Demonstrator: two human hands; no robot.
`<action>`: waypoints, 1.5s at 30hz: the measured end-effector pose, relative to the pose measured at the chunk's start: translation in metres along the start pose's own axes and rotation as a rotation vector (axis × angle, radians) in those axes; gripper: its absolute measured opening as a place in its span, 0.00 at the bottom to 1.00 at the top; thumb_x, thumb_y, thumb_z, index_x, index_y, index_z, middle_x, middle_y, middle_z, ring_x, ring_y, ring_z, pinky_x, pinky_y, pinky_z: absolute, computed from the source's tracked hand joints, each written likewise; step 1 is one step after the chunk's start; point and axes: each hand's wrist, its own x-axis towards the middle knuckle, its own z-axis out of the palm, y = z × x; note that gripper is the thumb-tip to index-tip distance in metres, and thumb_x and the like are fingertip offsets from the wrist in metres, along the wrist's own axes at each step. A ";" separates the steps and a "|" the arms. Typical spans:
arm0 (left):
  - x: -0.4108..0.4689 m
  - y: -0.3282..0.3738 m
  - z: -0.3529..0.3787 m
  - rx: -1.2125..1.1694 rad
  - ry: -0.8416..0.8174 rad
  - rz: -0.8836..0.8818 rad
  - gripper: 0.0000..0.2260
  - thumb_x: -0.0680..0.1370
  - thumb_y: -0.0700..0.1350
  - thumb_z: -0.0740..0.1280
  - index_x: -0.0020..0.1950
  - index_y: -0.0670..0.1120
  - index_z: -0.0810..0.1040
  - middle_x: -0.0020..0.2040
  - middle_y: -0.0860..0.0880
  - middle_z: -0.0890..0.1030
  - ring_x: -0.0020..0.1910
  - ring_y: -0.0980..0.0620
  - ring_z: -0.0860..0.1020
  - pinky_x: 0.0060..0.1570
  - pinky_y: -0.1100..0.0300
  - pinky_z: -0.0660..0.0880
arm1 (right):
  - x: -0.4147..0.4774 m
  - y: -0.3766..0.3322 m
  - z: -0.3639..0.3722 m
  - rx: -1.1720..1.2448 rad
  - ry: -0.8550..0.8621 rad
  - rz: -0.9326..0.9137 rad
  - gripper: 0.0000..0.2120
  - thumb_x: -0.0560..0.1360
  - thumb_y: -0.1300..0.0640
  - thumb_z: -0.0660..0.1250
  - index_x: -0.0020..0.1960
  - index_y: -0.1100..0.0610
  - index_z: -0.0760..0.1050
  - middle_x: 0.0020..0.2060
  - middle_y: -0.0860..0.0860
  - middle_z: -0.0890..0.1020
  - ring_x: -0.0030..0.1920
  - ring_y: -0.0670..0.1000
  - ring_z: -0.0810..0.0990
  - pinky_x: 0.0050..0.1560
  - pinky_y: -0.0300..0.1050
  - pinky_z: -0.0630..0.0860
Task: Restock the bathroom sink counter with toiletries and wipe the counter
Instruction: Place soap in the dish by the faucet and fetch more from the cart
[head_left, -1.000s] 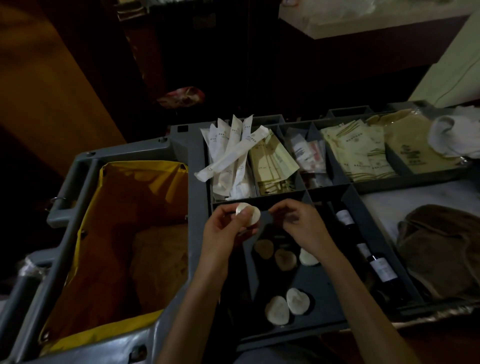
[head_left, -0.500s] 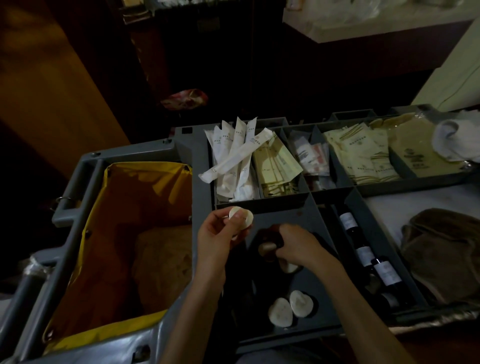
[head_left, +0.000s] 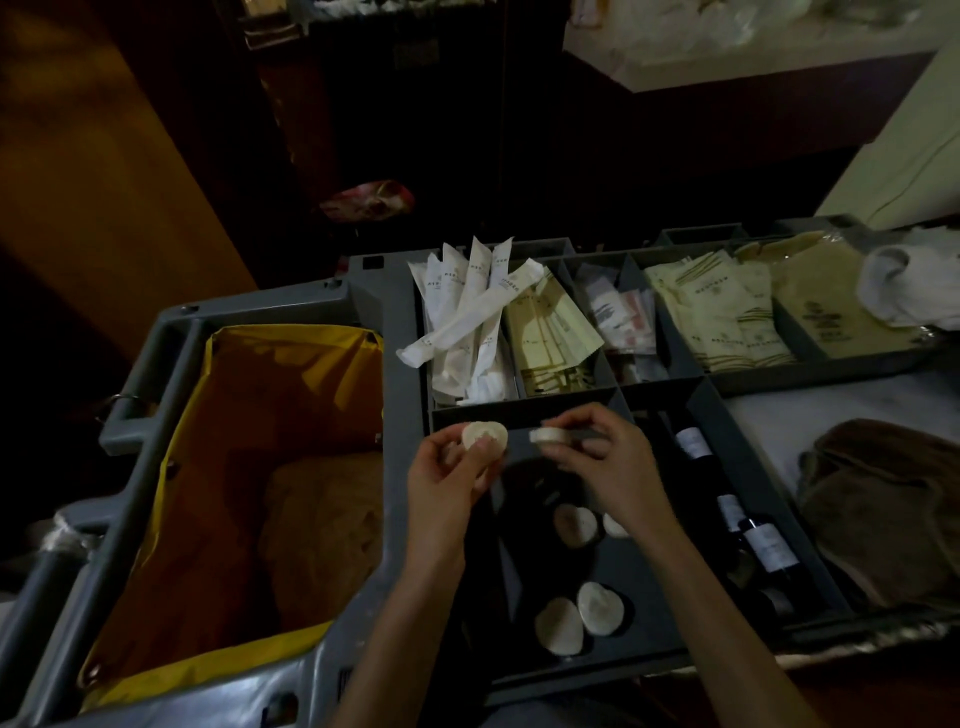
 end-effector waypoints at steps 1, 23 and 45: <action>-0.001 -0.002 0.004 -0.005 -0.013 0.000 0.10 0.76 0.36 0.68 0.56 0.40 0.76 0.48 0.45 0.83 0.48 0.49 0.83 0.46 0.61 0.81 | -0.001 -0.005 0.001 0.022 0.028 -0.054 0.09 0.69 0.65 0.75 0.45 0.55 0.79 0.45 0.48 0.84 0.48 0.47 0.83 0.49 0.44 0.80; -0.006 0.001 0.021 -0.087 -0.132 -0.061 0.09 0.75 0.38 0.69 0.55 0.41 0.78 0.49 0.44 0.85 0.49 0.49 0.83 0.49 0.58 0.79 | -0.019 -0.026 0.004 0.184 0.074 -0.077 0.20 0.70 0.66 0.73 0.60 0.53 0.76 0.56 0.48 0.81 0.52 0.48 0.82 0.49 0.41 0.80; -0.047 -0.011 0.036 0.051 -0.362 -0.139 0.10 0.79 0.46 0.65 0.56 0.44 0.82 0.52 0.46 0.85 0.52 0.52 0.83 0.46 0.63 0.78 | -0.083 -0.034 -0.034 0.522 0.342 0.280 0.17 0.65 0.57 0.73 0.52 0.59 0.78 0.43 0.52 0.85 0.43 0.51 0.85 0.39 0.40 0.80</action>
